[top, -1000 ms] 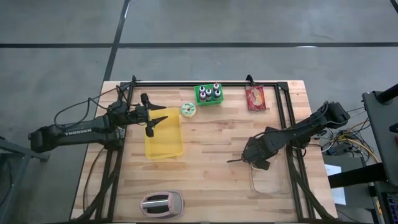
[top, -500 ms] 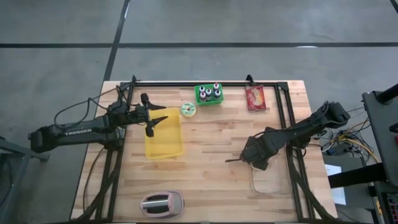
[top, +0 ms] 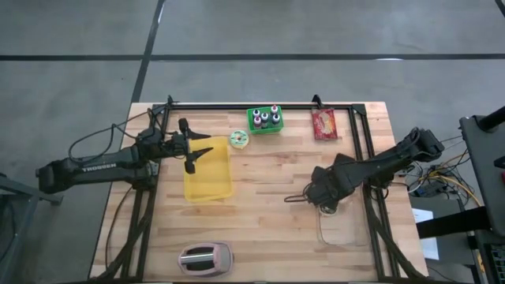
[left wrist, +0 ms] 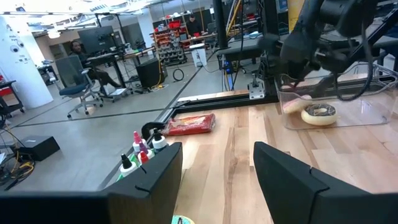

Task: Pick & Place Food Item
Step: Put the blue donut into the transparent bin

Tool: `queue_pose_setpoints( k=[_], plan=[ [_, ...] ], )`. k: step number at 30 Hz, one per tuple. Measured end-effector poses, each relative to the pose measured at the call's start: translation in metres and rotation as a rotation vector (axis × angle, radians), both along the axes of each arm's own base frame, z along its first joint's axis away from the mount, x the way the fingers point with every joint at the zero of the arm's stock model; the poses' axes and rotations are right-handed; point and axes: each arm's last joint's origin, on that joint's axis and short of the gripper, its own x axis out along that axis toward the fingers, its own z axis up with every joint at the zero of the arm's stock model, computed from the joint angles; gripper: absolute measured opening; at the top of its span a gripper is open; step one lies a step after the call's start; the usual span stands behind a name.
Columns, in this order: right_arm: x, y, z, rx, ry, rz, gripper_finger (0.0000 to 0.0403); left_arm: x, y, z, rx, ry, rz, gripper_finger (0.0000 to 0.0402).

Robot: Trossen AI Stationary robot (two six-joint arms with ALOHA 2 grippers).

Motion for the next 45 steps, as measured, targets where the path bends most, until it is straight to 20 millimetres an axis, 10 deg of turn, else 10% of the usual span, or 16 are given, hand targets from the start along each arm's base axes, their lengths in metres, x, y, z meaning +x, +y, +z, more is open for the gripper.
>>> queue_pose_setpoints(
  k=[16,33,45],
  plan=[
    [0.086,-0.004,0.03,-0.283,-0.566,0.667,0.0215,0.0,0.0,0.0,-0.001,0.002,-0.003,0.0202],
    [0.105,-0.143,0.023,-0.106,-0.801,0.718,0.0215,0.0,0.0,0.0,-0.002,0.004,-0.003,0.0202],
    [0.143,-0.184,-0.007,-0.063,-0.742,0.781,0.0214,0.0,0.0,0.0,-0.002,0.004,0.0,0.0202]
  ],
)
